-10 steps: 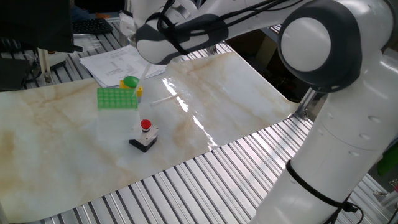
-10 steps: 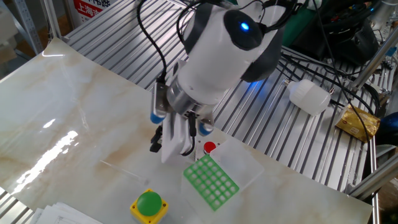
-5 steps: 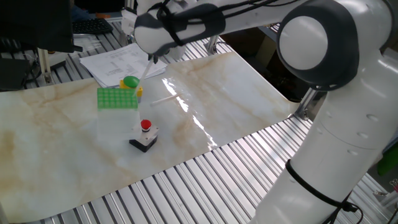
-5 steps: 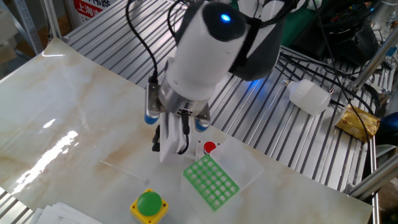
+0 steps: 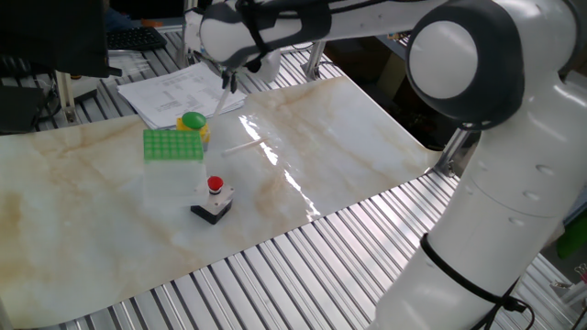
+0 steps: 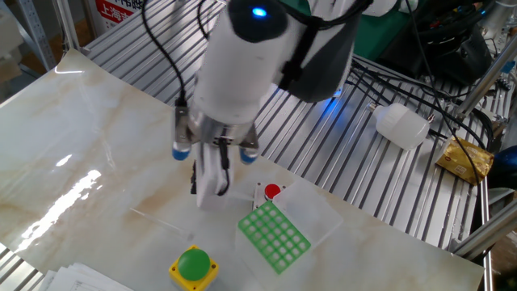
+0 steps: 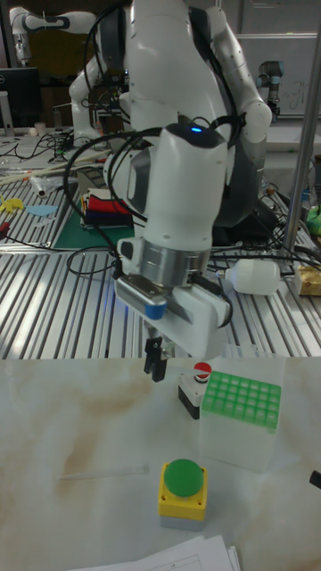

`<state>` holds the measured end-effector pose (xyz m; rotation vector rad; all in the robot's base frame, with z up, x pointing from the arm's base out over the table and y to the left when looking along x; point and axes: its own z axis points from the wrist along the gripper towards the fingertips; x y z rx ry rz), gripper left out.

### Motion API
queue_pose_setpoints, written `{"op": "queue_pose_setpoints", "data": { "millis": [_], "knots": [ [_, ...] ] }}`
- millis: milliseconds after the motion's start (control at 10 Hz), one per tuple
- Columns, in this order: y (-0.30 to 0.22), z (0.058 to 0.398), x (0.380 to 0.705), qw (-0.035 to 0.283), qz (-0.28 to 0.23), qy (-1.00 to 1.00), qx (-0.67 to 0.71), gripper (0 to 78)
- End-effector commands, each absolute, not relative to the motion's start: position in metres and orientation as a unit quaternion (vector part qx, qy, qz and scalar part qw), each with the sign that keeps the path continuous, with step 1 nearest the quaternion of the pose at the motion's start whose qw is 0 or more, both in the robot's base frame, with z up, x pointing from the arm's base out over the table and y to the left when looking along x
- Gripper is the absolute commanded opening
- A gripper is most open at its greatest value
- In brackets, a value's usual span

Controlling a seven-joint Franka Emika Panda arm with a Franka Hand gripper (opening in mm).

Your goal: Insert a large pipette tip into the holder for large pipette tips

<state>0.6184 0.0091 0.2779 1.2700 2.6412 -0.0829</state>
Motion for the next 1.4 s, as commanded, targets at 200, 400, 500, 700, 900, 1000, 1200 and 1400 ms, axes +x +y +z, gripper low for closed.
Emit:
{"op": "queue_pose_setpoints", "data": {
  "millis": [200, 400, 500, 700, 900, 1000, 1200, 1400],
  "knots": [
    [-0.006, 0.273, 0.630, 0.123, -0.032, 0.893, 0.431, 1.1],
    [-0.009, 0.272, 0.632, 0.126, -0.031, 0.893, 0.432, 1.1],
    [-0.011, 0.271, 0.634, 0.131, -0.031, 0.892, 0.432, 1.1],
    [-0.017, 0.268, 0.638, 0.140, -0.033, 0.892, 0.428, 1.1],
    [-0.020, 0.264, 0.643, 0.140, -0.033, 0.892, 0.428, 1.1],
    [-0.021, 0.262, 0.645, 0.138, -0.031, 0.893, 0.428, 1.1],
    [-0.024, 0.260, 0.648, 0.138, -0.033, 0.895, 0.422, 1.1],
    [-0.024, 0.260, 0.647, 0.140, -0.036, 0.891, 0.429, 1.1]
  ]
}}
